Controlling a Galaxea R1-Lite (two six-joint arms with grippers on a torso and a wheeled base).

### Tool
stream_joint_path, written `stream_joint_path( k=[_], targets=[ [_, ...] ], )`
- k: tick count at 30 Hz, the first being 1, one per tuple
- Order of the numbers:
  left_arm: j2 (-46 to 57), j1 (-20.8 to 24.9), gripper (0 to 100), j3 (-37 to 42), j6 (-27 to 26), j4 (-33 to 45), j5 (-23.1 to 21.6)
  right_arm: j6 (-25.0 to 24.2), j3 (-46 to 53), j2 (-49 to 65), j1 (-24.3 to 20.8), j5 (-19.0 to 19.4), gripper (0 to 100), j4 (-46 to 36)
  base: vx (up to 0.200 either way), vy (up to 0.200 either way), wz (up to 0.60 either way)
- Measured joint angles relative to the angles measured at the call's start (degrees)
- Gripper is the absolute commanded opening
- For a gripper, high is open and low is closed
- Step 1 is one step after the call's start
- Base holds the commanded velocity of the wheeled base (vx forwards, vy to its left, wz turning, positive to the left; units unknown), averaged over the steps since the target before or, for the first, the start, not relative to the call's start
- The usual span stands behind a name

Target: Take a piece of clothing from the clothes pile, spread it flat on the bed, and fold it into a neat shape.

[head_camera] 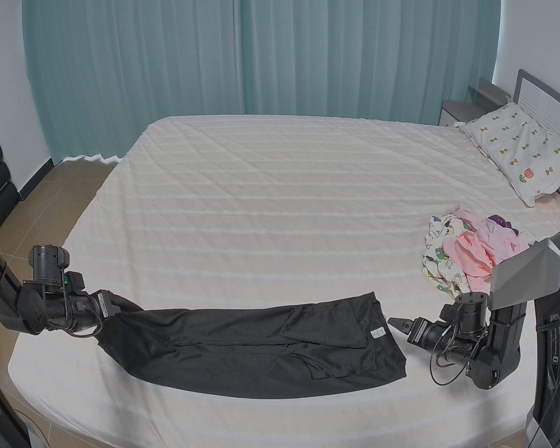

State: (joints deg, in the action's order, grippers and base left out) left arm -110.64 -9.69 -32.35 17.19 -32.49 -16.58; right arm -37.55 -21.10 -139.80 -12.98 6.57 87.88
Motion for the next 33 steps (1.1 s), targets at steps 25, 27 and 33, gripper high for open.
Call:
stream_joint_path(
  k=[25, 27, 33],
  targets=[
    [5.1, 23.69, 0, -5.38, 14.77, 10.33, 14.88, -0.11, -0.09, 0.55, 0.32, -0.01, 100, 0.17, 0.0, -0.2, 0.0],
    [4.94, 23.97, 0, -5.79, 14.82, 10.19, 14.84, -0.16, -0.09, 0.55, 0.32, -0.04, 100, 0.17, 0.0, -0.1, 0.0],
    [2.76, 23.83, 0, -6.12, 14.95, 9.34, 14.92, -0.16, -0.06, 0.5, 0.22, -0.11, 100, 0.17, 0.0, 0.0, 0.0]
  ],
)
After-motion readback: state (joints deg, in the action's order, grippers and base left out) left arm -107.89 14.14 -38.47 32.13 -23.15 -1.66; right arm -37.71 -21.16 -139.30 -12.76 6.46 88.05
